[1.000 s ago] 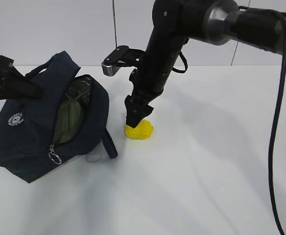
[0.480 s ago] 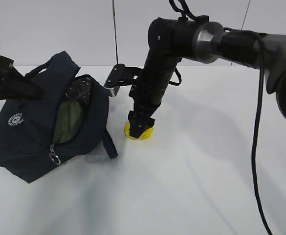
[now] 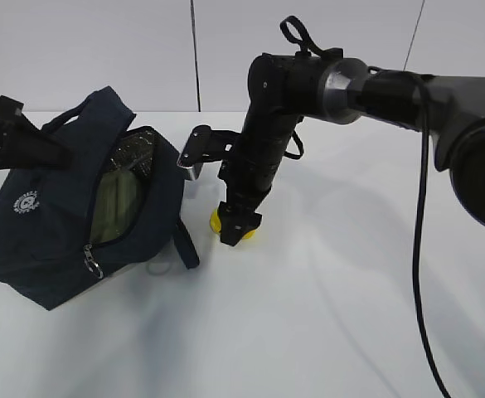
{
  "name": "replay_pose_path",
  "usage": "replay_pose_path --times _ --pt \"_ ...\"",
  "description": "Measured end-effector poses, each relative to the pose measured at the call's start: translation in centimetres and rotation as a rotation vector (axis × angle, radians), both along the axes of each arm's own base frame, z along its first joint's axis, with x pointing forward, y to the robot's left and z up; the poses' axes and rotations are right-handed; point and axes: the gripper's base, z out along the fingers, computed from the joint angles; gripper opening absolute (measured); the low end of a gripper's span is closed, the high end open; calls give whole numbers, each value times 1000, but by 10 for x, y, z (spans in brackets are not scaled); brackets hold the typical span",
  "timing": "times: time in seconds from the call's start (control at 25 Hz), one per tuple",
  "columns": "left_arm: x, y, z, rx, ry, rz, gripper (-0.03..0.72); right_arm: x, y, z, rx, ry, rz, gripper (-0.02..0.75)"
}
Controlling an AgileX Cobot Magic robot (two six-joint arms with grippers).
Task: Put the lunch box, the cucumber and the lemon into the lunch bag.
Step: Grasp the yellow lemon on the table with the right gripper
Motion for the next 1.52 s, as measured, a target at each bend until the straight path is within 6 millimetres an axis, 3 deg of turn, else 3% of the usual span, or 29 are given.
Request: replay_pose_path --times 1.04,1.28,1.4,1.52 --pt "1 1 0 10 -7 11 -5 2 1 -8 2 -7 -4 580" --pt "1 1 -1 13 -9 15 -5 2 1 -9 -1 2 -9 445" --pt "2 1 -1 14 -10 16 -5 1 1 -9 2 24 -77 369" --pt "2 2 -1 16 -12 20 -5 0 0 -9 3 70 -198 347"
